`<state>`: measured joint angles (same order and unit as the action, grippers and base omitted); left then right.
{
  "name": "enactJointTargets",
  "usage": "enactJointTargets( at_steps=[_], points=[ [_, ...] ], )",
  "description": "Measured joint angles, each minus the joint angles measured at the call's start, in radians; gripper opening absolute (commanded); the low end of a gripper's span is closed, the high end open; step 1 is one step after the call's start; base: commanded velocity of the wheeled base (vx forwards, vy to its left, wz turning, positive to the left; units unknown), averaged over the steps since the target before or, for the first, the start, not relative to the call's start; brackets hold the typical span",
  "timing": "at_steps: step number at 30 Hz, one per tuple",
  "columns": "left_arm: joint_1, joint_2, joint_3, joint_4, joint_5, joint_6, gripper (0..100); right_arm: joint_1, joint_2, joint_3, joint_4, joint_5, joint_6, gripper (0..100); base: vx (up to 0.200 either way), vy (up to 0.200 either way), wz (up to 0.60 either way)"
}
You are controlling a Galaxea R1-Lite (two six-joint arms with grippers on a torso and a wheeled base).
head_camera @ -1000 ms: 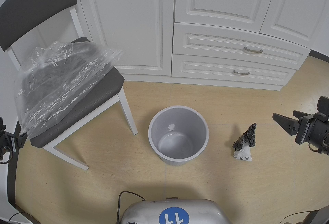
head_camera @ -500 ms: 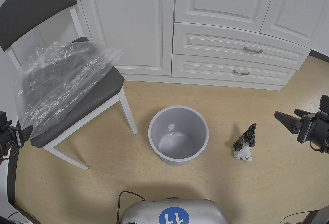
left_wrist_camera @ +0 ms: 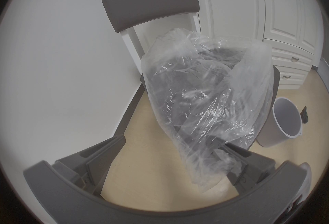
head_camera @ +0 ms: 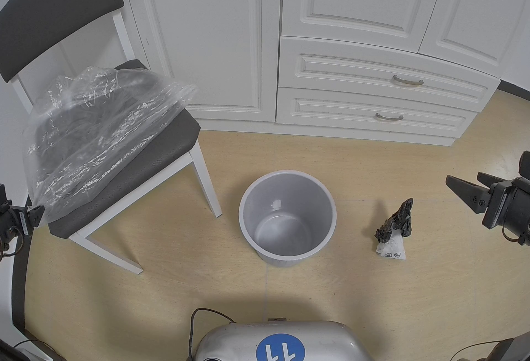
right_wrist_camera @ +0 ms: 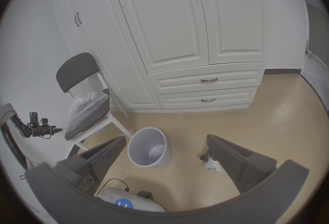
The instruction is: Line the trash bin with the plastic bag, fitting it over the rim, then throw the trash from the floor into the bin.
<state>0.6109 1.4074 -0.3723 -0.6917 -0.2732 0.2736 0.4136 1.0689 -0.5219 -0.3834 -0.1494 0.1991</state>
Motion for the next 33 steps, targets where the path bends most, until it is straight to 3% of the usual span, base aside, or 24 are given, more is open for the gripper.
enactJointTargets(
  at_steps=[5,16,33],
  points=[
    [-0.005,0.029,-0.002,-0.010,-0.001,-0.003,100,-0.001,-0.003,0.000,0.001,0.000,0.000,100,0.000,0.000,0.00],
    [-0.067,0.109,0.022,-0.169,0.003,-0.020,100,0.000,-0.005,0.002,0.000,0.003,0.002,100,0.000,0.000,0.00],
    [-0.050,0.149,0.038,-0.338,0.003,-0.072,100,0.000,-0.017,0.003,0.000,0.015,0.001,100,0.000,0.000,0.00]
  ],
)
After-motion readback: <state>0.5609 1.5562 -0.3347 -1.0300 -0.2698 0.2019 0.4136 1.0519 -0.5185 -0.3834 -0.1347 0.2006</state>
